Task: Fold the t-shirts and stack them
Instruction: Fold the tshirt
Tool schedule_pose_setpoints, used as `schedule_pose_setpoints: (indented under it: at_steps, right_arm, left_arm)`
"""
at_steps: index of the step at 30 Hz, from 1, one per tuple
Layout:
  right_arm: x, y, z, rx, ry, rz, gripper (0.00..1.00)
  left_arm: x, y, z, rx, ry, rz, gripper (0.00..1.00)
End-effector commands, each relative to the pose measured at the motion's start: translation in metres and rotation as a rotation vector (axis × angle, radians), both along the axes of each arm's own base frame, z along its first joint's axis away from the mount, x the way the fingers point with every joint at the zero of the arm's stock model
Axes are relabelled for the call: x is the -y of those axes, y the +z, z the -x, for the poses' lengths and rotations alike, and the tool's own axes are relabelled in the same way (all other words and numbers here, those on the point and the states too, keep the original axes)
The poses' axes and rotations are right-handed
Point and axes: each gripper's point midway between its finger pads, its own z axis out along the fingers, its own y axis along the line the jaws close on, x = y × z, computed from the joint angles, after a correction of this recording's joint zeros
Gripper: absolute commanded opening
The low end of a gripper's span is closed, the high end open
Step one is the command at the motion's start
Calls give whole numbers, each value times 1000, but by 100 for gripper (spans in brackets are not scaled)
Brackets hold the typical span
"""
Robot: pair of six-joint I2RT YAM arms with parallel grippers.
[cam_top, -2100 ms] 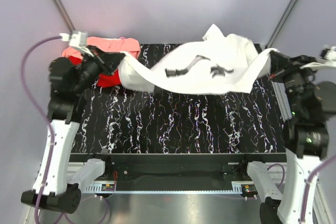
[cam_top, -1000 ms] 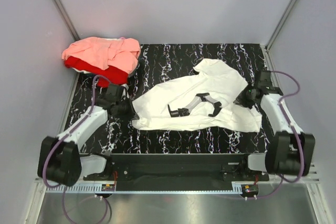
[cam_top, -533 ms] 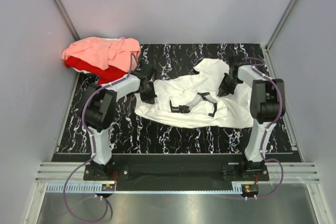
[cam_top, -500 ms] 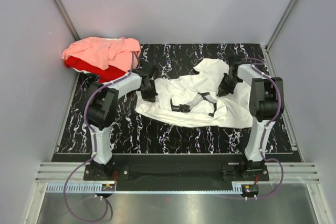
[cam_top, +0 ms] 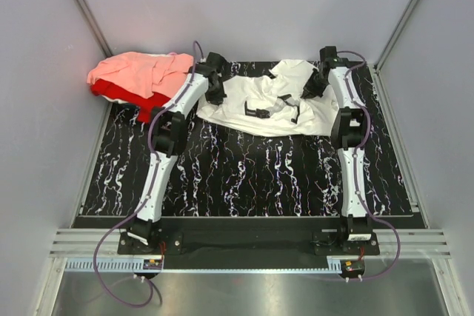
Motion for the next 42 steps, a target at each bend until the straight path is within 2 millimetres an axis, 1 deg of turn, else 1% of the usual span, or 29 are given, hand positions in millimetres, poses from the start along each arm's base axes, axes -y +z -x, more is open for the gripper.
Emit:
schedule_pose_setpoints:
  at_steps: [1, 4, 5, 6, 7, 8, 9, 10, 11, 12, 13, 14, 15, 16, 17, 19, 20, 22, 23, 24, 26, 27, 29, 31, 32, 34, 35, 36, 42]
  right_arm:
    - [37, -29, -9, -40, -123, -57, 0]
    - [39, -12, -26, 56, -129, -87, 0]
    - [33, 13, -30, 110, -95, -115, 0]
    - [30, 17, -30, 129, -77, -131, 0]
    - [28, 25, -29, 140, -68, -144, 0]
    - [27, 51, -28, 177, -54, -165, 0]
    - [26, 54, -20, 158, -47, -174, 0]
    - [25, 62, -14, 159, -39, -181, 0]
    - [25, 91, -8, 196, -23, -174, 0]
    - [24, 81, 8, 151, -25, -171, 0]
    - [24, 88, 16, 155, -19, -170, 0]
    - [23, 119, 24, 208, -8, -163, 0]
    - [23, 109, 39, 182, -7, -161, 0]
    - [22, 114, 47, 186, -2, -158, 0]
    - [21, 133, 55, 219, 13, -154, 0]
    - [20, 126, 78, 170, 21, -153, 0]
    - [20, 137, 87, 181, 34, -149, 0]
    - [18, 128, 111, 121, 39, -149, 0]
    - [19, 138, 121, 133, 39, -142, 0]
    - [18, 129, 136, 94, 37, -141, 0]
    - [22, 140, 153, 111, 21, -111, 0]
    - [23, 130, 168, 71, 12, -103, 0]
    - [27, 142, 186, 92, -9, -77, 0]
    - [30, 131, 212, 42, -34, -53, 0]
    - [34, 141, 222, 71, -56, -32, 0]
    - [36, 127, 247, 27, -92, -14, 0]
    - [40, 136, 255, 67, -136, 2, 0]
    - [40, 125, 269, 40, -155, 5, 0]
    - [51, 120, 310, 52, -298, 42, 0]
  left_arm:
    - [-47, 8, -33, 48, 48, 68, 0]
    - [-51, 45, -53, 153, 37, 145, 0]
    - [-51, 76, -56, 211, 32, 149, 0]
    - [-49, 81, -53, 224, 21, 151, 0]
    - [-49, 121, -50, 293, 16, 168, 0]
    - [-47, 131, -44, 305, 10, 184, 0]
    - [-47, 131, -37, 303, 10, 187, 1]
    - [-48, 158, -28, 338, 4, 197, 1]
    - [-49, 165, -22, 343, 4, 192, 1]
    - [-49, 169, -14, 336, 0, 188, 2]
    - [-50, 157, -2, 298, -3, 176, 1]
    - [-51, 173, 8, 317, -11, 180, 1]
    - [-49, 171, 16, 308, -19, 179, 1]
    - [-51, 167, 32, 286, -20, 171, 1]
    - [-51, 161, 40, 270, -20, 169, 1]
    - [-49, 158, 54, 259, -21, 173, 0]
    - [-53, 147, 72, 226, -14, 162, 0]
    - [-53, 151, 89, 232, -7, 169, 0]
    - [-55, 146, 96, 222, -2, 169, 0]
    - [-57, 128, 110, 184, 8, 165, 0]
    - [-59, 130, 125, 188, 10, 176, 0]
    - [-62, 117, 136, 157, 15, 167, 0]
    - [-65, 117, 149, 155, 20, 168, 0]
    - [-69, 108, 166, 133, 20, 162, 0]
    - [-71, 106, 171, 128, 20, 161, 0]
    - [-76, 98, 187, 110, 23, 147, 0]
    - [-80, 97, 192, 110, 28, 138, 0]
    - [-83, 91, 199, 94, 34, 127, 0]
    - [-104, 73, 244, 28, 72, 69, 0]
